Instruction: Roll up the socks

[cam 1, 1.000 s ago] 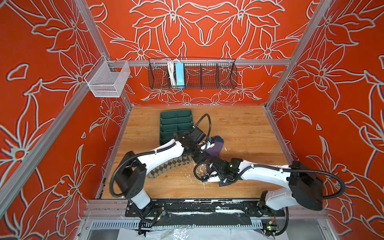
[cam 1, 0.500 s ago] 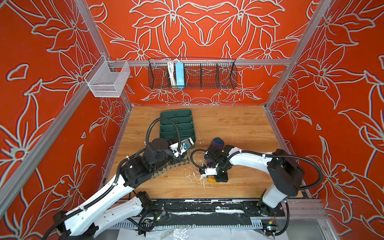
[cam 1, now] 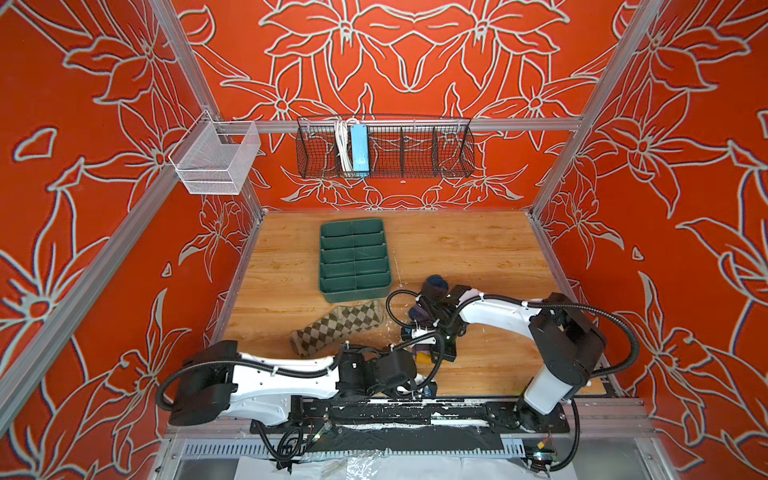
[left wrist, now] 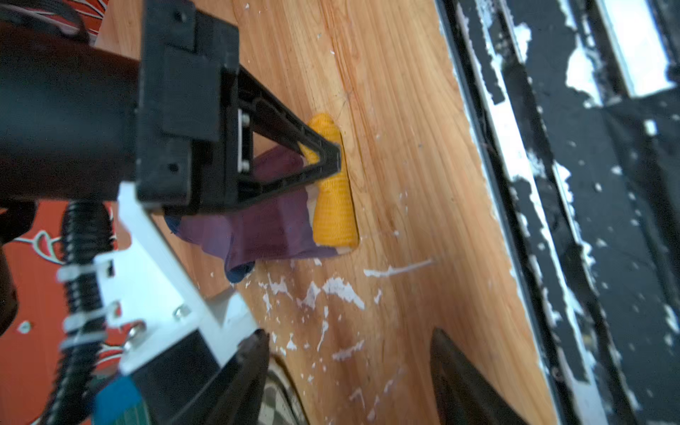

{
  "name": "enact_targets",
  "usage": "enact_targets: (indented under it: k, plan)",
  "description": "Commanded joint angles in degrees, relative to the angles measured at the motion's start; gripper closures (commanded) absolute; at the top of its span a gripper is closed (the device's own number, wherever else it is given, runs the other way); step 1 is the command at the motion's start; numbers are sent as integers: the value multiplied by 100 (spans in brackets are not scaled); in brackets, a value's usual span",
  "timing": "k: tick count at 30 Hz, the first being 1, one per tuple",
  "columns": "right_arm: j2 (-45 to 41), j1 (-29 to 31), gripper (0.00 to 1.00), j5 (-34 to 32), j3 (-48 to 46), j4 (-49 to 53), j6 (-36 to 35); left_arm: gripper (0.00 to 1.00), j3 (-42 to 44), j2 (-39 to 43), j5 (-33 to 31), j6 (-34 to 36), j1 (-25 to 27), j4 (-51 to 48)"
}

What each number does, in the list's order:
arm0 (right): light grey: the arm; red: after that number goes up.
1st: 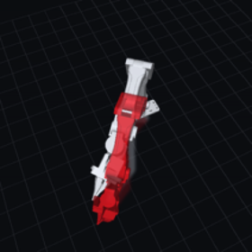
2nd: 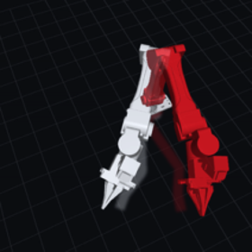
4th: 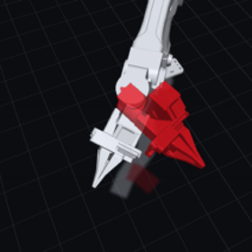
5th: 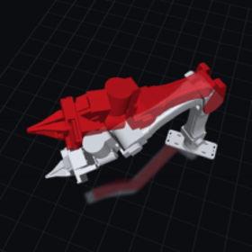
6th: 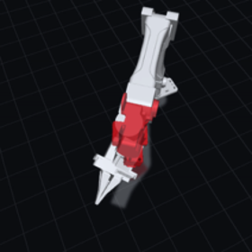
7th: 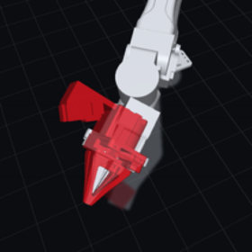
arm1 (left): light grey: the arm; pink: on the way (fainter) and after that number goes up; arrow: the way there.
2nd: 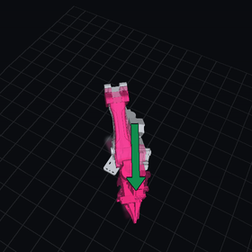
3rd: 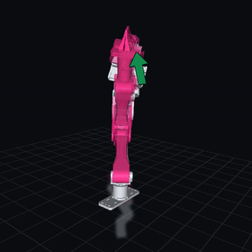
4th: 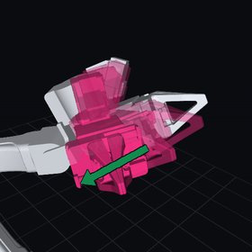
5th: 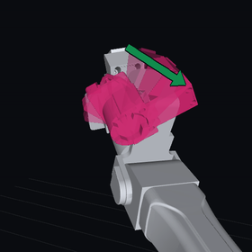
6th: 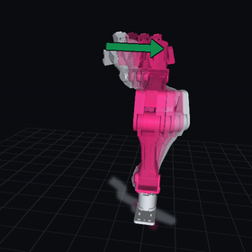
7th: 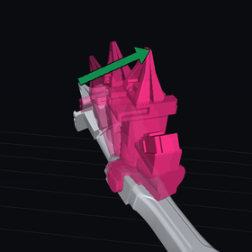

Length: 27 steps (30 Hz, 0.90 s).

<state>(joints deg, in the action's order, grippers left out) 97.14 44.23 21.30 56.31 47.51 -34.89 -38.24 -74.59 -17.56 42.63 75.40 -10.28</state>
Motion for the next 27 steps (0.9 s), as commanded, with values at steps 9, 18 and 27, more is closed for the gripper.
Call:
enact_targets:
  k: [9, 18, 27]
  plan:
    - [149, -54, 100, -193, -147, -456, -13, 45, -354, -1639, -398, -466, -115, 1294]
    - [53, -48, 100, -56, -149, -410, -39, 69, -632, -2297, -10, -711, -588, 1201]
    - [-357, -317, 74, 55, -223, -746, 160, 100, -1460, -2690, 1009, -1101, -965, -207]
